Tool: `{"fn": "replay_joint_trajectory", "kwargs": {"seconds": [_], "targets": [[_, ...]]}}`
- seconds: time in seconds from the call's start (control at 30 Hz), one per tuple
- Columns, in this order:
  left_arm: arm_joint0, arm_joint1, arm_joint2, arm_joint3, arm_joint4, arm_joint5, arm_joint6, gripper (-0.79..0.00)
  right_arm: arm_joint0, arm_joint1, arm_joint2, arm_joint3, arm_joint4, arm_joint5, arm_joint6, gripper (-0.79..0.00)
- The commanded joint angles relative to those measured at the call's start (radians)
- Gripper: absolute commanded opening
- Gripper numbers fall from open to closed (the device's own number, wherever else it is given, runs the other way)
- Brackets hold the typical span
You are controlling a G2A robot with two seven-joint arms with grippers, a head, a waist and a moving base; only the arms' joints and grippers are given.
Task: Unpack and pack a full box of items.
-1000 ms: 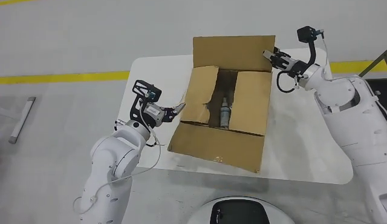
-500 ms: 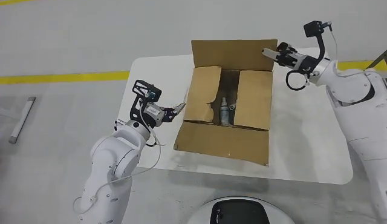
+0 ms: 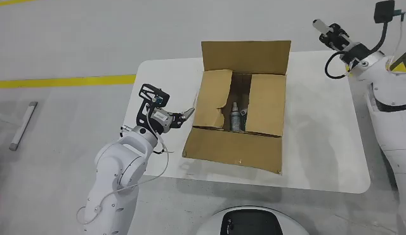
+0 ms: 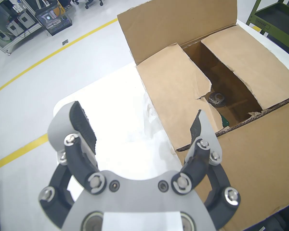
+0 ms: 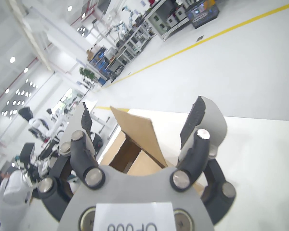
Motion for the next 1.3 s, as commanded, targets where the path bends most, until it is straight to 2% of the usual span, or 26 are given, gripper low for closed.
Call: {"fn": "replay_joint_trajectory", "kwargs": {"seconds": [0.0,0.17,0.37,0.57,0.63,0.7,1.0,1.27], "targets": [[0.0,0.0,0.0,0.0,0.0,0.0,0.0,0.0,0.017,-0.005,-0.023,0.036,-0.005,0.073,-0.018,-0.785],[0.0,0.0,0.0,0.0,0.0,0.0,0.0,0.0,0.082,-0.023,-0.106,0.131,-0.03,0.172,-0.046,-0.785],[0.0,0.0,0.0,0.0,0.0,0.0,0.0,0.0,0.171,-0.055,-0.209,0.271,0.009,0.157,-0.051,-0.785],[0.0,0.0,0.0,0.0,0.0,0.0,0.0,0.0,0.219,-0.074,-0.258,0.331,0.079,0.038,0.014,-0.785],[0.0,0.0,0.0,0.0,0.0,0.0,0.0,0.0,0.223,-0.07,-0.263,0.332,0.044,-0.057,0.033,-0.785],[0.0,0.0,0.0,0.0,0.0,0.0,0.0,0.0,0.218,-0.066,-0.254,0.336,0.047,-0.111,0.055,-0.785],[0.0,0.0,0.0,0.0,0.0,0.0,0.0,0.0,0.13,-0.023,-0.182,0.219,0.008,-0.302,0.177,-0.785],[0.0,0.0,0.0,0.0,0.0,0.0,0.0,0.0,0.02,0.006,-0.129,0.024,0.014,-0.311,0.27,-0.785]]}}
